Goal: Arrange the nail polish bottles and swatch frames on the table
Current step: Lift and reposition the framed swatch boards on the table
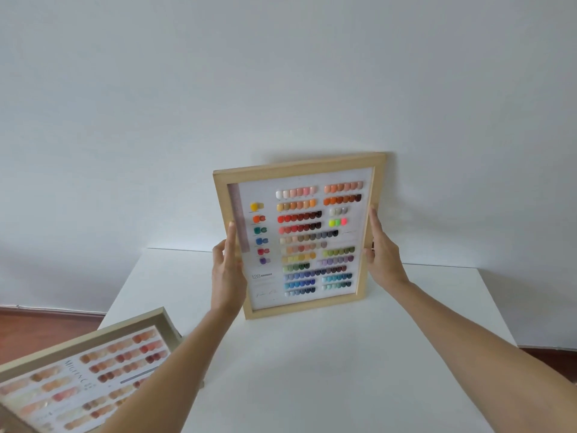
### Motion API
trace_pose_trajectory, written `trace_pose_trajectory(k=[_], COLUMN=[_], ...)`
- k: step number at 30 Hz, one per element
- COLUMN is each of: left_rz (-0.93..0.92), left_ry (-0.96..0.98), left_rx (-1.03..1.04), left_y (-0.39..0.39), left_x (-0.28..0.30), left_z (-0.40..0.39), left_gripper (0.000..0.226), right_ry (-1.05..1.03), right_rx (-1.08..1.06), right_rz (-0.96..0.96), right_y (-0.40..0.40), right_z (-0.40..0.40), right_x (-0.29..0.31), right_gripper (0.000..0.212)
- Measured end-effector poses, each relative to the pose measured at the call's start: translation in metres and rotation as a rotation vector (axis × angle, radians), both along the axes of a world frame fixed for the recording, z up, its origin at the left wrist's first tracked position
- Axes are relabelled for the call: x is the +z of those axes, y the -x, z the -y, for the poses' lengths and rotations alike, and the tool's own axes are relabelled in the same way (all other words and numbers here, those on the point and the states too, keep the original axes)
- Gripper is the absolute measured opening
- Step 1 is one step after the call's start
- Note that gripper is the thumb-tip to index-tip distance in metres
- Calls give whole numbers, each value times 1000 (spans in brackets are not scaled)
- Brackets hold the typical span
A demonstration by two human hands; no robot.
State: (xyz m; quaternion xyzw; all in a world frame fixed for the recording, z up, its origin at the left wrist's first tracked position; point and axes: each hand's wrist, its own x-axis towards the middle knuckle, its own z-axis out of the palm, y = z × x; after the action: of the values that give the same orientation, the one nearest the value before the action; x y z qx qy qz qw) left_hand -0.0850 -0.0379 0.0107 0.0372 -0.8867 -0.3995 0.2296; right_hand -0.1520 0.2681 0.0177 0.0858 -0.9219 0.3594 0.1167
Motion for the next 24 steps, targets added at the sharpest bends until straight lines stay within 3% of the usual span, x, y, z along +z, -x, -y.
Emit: trace_pose_trajectory(k=[14,24], left_rz=[50,37], left_ry=[36,57], left_rx=[-115,-151], left_y=[72,68], left_x=[2,5], left_z=[5,1], left_gripper=[90,84], right_ry=[77,77], right_rx=[-144,-191], right_rz=[25,19], right_y=[2,0], right_z=[-7,-7], right_x=[1,2], right_gripper=[95,93])
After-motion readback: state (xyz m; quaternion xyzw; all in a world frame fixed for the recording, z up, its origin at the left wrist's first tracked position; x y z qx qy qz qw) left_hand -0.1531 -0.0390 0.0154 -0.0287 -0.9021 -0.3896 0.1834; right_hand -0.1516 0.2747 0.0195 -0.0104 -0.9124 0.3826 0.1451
